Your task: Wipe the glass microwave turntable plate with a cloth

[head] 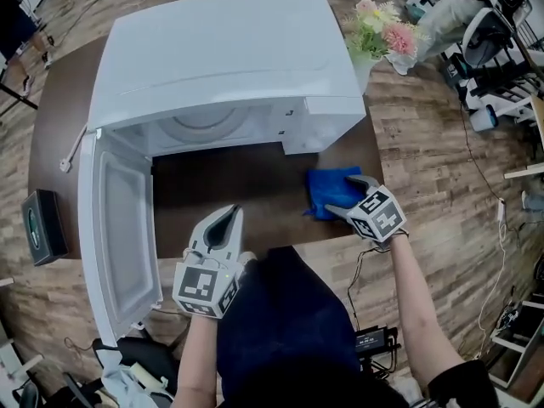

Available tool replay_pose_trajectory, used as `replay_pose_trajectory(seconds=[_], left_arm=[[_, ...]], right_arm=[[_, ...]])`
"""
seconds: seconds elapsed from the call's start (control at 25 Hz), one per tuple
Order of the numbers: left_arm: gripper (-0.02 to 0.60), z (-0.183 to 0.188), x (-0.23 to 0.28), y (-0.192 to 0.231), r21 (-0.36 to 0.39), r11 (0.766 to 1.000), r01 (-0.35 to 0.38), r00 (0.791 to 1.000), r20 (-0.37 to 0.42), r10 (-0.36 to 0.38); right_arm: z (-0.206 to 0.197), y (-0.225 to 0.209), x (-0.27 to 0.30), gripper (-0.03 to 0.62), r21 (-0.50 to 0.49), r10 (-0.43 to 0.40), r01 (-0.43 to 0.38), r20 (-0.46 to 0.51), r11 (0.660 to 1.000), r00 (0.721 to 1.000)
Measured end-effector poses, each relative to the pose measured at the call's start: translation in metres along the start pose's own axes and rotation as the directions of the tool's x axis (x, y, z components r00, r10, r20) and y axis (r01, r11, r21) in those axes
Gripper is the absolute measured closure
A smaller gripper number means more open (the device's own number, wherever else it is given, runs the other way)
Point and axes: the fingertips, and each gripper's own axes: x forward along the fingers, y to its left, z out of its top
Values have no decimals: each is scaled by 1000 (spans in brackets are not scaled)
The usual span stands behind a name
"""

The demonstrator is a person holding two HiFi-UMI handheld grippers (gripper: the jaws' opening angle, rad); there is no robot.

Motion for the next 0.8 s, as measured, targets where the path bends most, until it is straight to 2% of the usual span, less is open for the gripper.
replay_pose_trajectory(seconds=[0.08,0.28,0.44,0.52,0.68,0.8], left_arm=[[575,-3,-1,6,-4,1000,-24,1000,-5,24],[575,-10,-4,16,-25,998,-61,998,-10,61],[575,-11,-4,14,-32,998,-62,998,-7,62],[575,-13,-5,12,-32,998,-59,998,-7,59],[575,-17,-8,5,-35,998,-54,999,-8,53],[575,-18,-12,1,-33,998,-55,998,-3,55]], right_arm=[[-2,-2,5,281,32,20,-19,-28,999,999],[-6,-5,9,283,79,-19,25,-80,997,997],[-7,-2,8,290,106,-23,34,-104,994,994],[-5,5,6,329,113,-15,28,-116,993,993],[-5,22,6,481,147,17,-1,-104,989,994],[-7,24,5,507,178,24,-8,-87,984,996]])
